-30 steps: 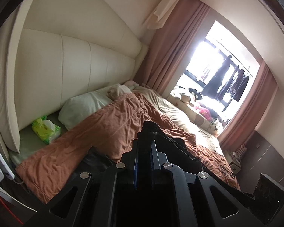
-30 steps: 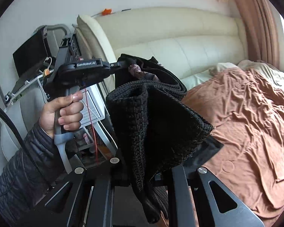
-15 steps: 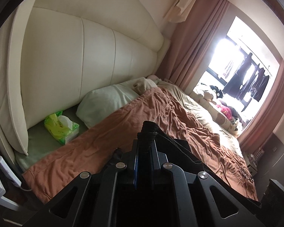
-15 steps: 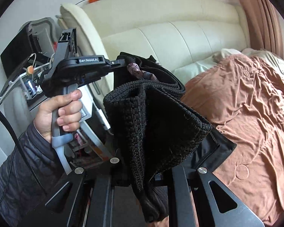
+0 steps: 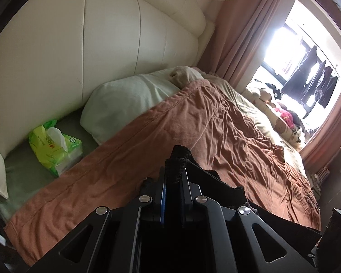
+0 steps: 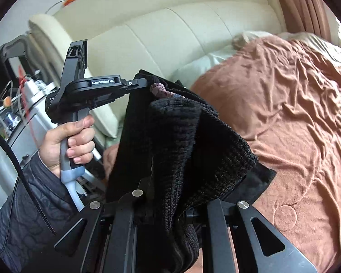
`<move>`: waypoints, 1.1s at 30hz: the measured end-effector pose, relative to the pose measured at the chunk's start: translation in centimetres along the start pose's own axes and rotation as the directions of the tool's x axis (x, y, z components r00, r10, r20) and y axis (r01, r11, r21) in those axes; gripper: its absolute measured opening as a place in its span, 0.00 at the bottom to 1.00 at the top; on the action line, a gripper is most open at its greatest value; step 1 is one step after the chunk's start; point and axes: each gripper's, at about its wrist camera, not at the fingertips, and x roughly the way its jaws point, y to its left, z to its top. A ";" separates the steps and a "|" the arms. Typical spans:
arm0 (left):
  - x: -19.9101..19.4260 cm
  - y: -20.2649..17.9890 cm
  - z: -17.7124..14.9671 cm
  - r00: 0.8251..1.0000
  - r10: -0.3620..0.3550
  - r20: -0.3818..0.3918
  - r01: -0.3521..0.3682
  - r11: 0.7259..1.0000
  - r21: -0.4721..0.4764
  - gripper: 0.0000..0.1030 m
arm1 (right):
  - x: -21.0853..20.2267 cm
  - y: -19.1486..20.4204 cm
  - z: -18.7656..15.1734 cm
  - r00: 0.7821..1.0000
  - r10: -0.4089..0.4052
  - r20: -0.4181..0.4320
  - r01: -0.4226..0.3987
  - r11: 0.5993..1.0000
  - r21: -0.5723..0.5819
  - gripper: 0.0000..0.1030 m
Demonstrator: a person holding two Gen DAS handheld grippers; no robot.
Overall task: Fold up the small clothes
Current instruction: 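Lower the folded garment onto the bed with both grippers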
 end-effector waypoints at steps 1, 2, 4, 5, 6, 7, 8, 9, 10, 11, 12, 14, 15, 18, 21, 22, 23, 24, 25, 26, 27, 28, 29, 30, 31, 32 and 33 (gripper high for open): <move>0.9 0.2 -0.1 1.000 0.001 -0.009 -0.001 1.000 -0.003 0.09 | 0.7 -0.6 0.0 1.000 -0.003 -0.005 0.003 1.000 0.006 0.10; 1.7 0.3 -0.3 1.000 0.001 -0.018 -0.001 1.000 -0.002 0.09 | 1.5 -1.2 0.0 1.000 -0.007 -0.011 0.007 1.000 0.011 0.10; 3.5 0.6 -0.6 0.999 0.016 -0.042 -0.016 1.000 0.008 0.09 | 2.8 -2.3 0.1 1.000 -0.008 -0.023 0.008 1.000 0.026 0.10; 4.2 0.7 -0.6 0.998 0.024 -0.050 -0.024 1.000 0.011 0.09 | 3.6 -2.9 0.0 1.000 -0.006 -0.028 0.007 0.999 0.031 0.10; 5.0 0.9 -0.8 0.998 0.032 -0.056 -0.032 0.999 0.012 0.09 | 4.3 -3.5 0.0 0.999 -0.011 -0.032 0.012 0.999 0.036 0.10; 5.7 1.1 -1.0 0.997 0.039 -0.060 -0.038 0.999 0.010 0.09 | 4.9 -4.1 0.0 0.999 -0.017 -0.035 0.019 0.999 0.044 0.10; 6.3 1.4 -1.1 0.997 0.042 -0.062 -0.042 0.999 0.006 0.09 | 5.6 -4.8 -0.1 0.999 -0.021 -0.038 0.023 0.998 0.053 0.10; 7.0 1.7 -1.2 0.997 0.031 -0.068 -0.031 0.999 -0.006 0.09 | 6.2 -5.4 -0.2 0.999 -0.027 -0.041 0.029 0.997 0.066 0.10; 7.7 1.9 -1.3 0.997 0.019 -0.078 -0.020 1.000 -0.015 0.09 | 6.7 -5.9 -0.3 0.999 -0.028 -0.038 0.031 0.997 0.073 0.10; 8.4 1.9 -1.4 0.996 0.026 -0.084 -0.027 1.000 -0.010 0.09 | 7.2 -6.4 -0.5 0.999 -0.036 -0.034 0.039 0.996 0.078 0.11; 9.2 1.8 -1.5 0.994 0.055 -0.089 -0.055 0.998 0.006 0.10 | 7.8 -6.9 -0.6 0.998 -0.050 -0.036 0.052 0.995 0.084 0.11; 10.6 1.8 -1.9 0.988 0.104 -0.115 -0.102 0.995 0.015 0.11 | 9.4 -8.6 -0.8 0.994 -0.090 -0.064 0.097 0.988 0.117 0.18; 11.5 2.2 -2.1 0.981 0.133 -0.142 -0.134 0.991 0.007 0.12 | 10.3 -9.7 -1.2 0.986 -0.123 -0.109 0.139 0.978 0.152 0.22; 12.0 2.8 -2.7 0.970 0.175 -0.168 -0.176 0.984 0.006 0.17 | 12.2 -12.9 -2.4 0.947 -0.218 -0.237 0.275 0.930 0.243 0.33; 11.1 3.4 -2.6 0.969 0.195 -0.154 -0.197 0.980 0.002 0.23 | 11.3 -14.0 -2.9 0.955 -0.206 -0.214 0.264 0.919 0.294 0.49; 10.7 3.5 -2.6 0.970 0.192 -0.152 -0.194 0.981 -0.002 0.23 | 11.0 -14.0 -2.9 0.953 -0.221 -0.209 0.276 0.917 0.287 0.50; 10.1 3.5 -2.5 0.970 0.190 -0.151 -0.193 0.981 -0.002 0.23 | 10.6 -13.9 -2.9 0.950 -0.236 -0.204 0.288 0.914 0.284 0.50; 9.8 3.5 -2.5 0.970 0.190 -0.150 -0.192 0.981 0.004 0.24 | 10.2 -13.8 -2.8 0.947 -0.254 -0.198 0.304 0.908 0.287 0.50; 9.4 3.3 -2.6 0.969 0.194 -0.150 -0.194 0.981 0.015 0.24 | 9.9 -13.8 -2.9 0.944 -0.267 -0.193 0.315 0.904 0.290 0.50; 9.0 3.2 -2.6 0.968 0.200 -0.152 -0.199 0.980 0.024 0.24 | 9.7 -13.8 -2.8 0.943 -0.276 -0.187 0.321 0.901 0.293 0.50; 8.9 3.1 -2.8 0.968 0.199 -0.156 -0.197 0.980 0.028 0.24 | 9.4 -13.5 -2.8 0.945 -0.272 -0.179 0.316 0.901 0.297 0.50; 8.7 3.0 -2.9 0.968 0.194 -0.161 -0.192 0.981 0.029 0.24 | 9.0 -13.6 -2.8 0.947 -0.268 -0.174 0.310 0.903 0.298 0.50; 8.4 2.9 -3.0 0.967 0.192 -0.168 -0.189 0.981 0.034 0.24 | 8.7 -13.1 -2.9 0.948 -0.269 -0.169 0.309 0.904 0.295 0.50; 8.2 2.6 -3.1 0.965 0.196 -0.174 -0.191 0.981 0.042 0.24 | 8.4 -12.7 -2.9 0.948 -0.273 -0.164 0.311 0.905 0.292 0.50; 8.1 2.4 -3.2 0.963 0.201 -0.178 -0.195 0.980 0.050 0.24 | 7.7 -12.6 -3.0 0.949 -0.273 -0.158 0.309 0.906 0.288 0.50; 8.0 2.3 -3.3 0.961 0.207 -0.182 -0.200 0.978 0.058 0.24 | 7.3 -12.2 -3.0 0.950 -0.275 -0.150 0.308 0.909 0.282 0.50; 8.0 2.1 -3.5 0.960 0.208 -0.189 -0.200 0.978 0.060 0.24 | 6.9 -11.7 -2.9 0.951 -0.276 -0.139 0.304 0.912 0.275 0.50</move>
